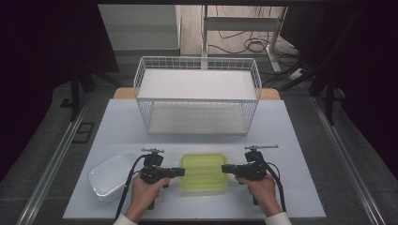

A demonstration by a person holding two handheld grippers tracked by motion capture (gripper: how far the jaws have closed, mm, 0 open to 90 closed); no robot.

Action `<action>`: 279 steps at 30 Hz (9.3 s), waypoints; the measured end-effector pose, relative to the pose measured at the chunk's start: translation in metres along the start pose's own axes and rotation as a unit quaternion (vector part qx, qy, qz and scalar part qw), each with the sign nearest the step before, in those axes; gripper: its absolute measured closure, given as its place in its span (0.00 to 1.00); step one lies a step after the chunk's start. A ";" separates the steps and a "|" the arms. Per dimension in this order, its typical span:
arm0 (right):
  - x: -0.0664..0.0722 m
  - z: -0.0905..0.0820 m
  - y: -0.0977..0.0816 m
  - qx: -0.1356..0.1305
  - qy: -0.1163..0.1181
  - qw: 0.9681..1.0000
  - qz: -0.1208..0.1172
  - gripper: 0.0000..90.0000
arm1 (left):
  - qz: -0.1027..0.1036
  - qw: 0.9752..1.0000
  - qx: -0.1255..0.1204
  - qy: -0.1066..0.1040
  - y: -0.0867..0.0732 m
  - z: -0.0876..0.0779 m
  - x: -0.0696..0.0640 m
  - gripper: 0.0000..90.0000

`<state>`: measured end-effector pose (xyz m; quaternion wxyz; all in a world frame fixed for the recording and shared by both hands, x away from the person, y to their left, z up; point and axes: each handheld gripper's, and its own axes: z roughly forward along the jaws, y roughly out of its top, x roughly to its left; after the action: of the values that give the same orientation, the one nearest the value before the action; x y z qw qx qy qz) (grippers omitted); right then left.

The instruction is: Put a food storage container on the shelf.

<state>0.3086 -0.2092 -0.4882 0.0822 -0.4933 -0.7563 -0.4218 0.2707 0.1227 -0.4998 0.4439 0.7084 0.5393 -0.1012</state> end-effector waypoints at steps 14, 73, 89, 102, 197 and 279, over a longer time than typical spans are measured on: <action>0.020 -0.013 0.002 -0.027 -0.016 0.998 -0.062 0.87 | 0.024 1.000 -0.020 -0.003 0.001 -0.013 -0.008 0.88; 0.068 -0.092 0.060 -0.145 -0.037 0.975 -0.166 0.88 | 0.116 0.990 -0.083 0.003 0.075 -0.057 -0.078 0.88; 0.065 -0.094 0.099 -0.158 -0.041 0.972 -0.168 0.87 | 0.131 0.987 -0.095 0.008 0.118 -0.064 -0.077 0.88; 0.070 -0.101 0.126 -0.169 -0.045 0.968 -0.179 0.87 | 0.141 0.983 -0.114 0.010 0.143 -0.072 -0.084 0.88; 0.005 -0.026 0.255 -0.143 0.004 0.986 0.089 0.80 | -0.072 0.990 -0.105 -0.055 0.272 -0.042 0.012 0.82; 0.005 -0.069 -0.011 -0.067 -0.068 0.985 -0.144 0.31 | 0.171 0.983 -0.013 0.067 0.002 -0.065 -0.009 0.38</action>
<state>0.2768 -0.2574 -0.4480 -0.0639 -0.4114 -0.7932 -0.4444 0.2467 0.1648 -0.4552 0.4268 0.7896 0.4397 0.0311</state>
